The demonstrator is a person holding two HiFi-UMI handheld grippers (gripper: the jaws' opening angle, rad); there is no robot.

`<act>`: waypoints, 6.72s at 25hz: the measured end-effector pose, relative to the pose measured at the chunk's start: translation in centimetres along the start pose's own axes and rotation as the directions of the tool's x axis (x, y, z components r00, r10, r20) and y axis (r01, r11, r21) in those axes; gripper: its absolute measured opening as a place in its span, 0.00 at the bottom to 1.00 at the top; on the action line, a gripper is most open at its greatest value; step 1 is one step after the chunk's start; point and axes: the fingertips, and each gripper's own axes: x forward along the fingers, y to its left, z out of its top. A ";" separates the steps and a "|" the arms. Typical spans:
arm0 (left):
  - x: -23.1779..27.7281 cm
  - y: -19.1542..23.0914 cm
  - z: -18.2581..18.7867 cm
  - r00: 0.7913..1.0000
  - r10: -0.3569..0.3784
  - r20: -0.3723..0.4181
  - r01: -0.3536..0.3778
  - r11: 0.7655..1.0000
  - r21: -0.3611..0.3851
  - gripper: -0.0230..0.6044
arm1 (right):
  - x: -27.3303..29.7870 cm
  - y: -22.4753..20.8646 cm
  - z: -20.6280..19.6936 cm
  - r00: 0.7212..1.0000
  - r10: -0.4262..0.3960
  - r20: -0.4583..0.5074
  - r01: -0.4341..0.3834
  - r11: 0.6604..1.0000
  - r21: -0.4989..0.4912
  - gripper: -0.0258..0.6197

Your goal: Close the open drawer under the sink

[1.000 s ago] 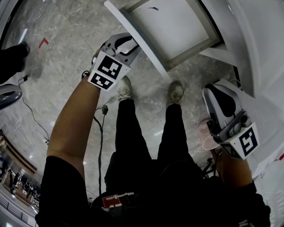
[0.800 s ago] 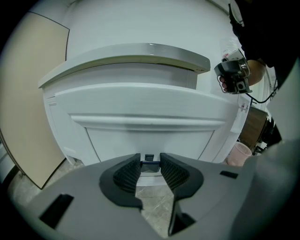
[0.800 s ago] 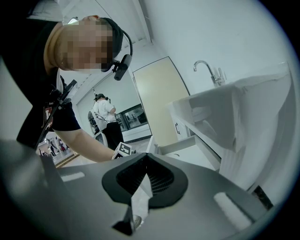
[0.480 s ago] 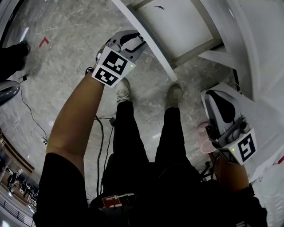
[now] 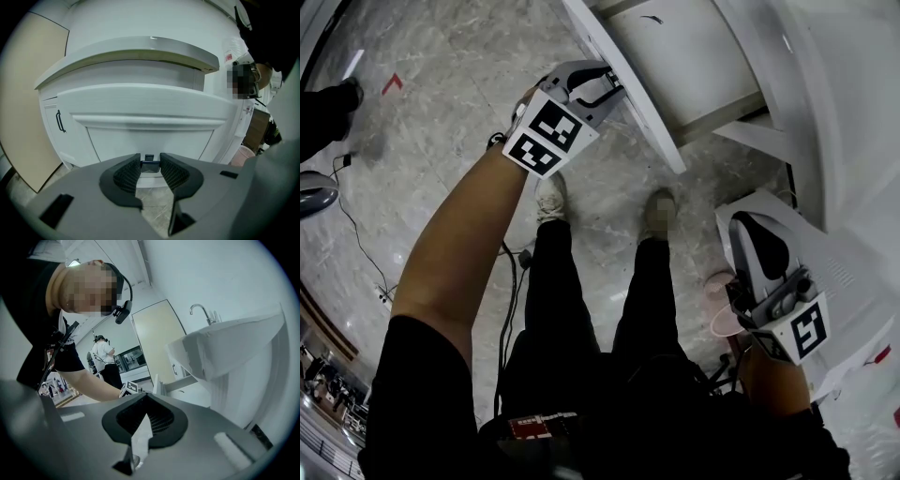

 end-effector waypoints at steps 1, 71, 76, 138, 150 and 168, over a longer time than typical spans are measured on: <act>0.3 0.1 0.2 1.000 0.001 0.001 -0.001 1.000 0.000 0.25 | -0.1 -0.2 -0.1 1.000 0.001 0.001 -0.001 1.000 0.002 0.04; 11.7 0.3 9.0 0.991 -0.074 0.108 0.072 0.997 0.020 0.25 | -0.6 -4.2 -1.9 0.999 0.042 -0.018 -0.042 0.999 0.018 0.04; 11.8 0.3 8.9 0.988 -0.082 0.128 0.084 0.996 -0.011 0.25 | -0.6 -4.3 -1.9 0.999 0.045 -0.017 -0.045 0.999 0.020 0.04; -26.8 -6.0 33.4 0.917 0.089 0.389 0.050 0.941 -0.333 0.04 | -11.8 -0.2 20.4 0.963 -0.269 -0.009 0.269 0.963 0.024 0.04; -35.6 -5.9 41.8 0.864 0.107 0.492 0.052 0.953 -0.300 0.03 | -13.6 2.2 30.2 0.957 -0.287 0.047 0.290 0.955 -0.068 0.04; -44.1 -5.7 48.1 0.799 0.144 0.584 -0.005 0.973 -0.232 0.03 | -17.9 4.9 40.9 0.928 -0.291 0.233 0.312 0.948 -0.059 0.04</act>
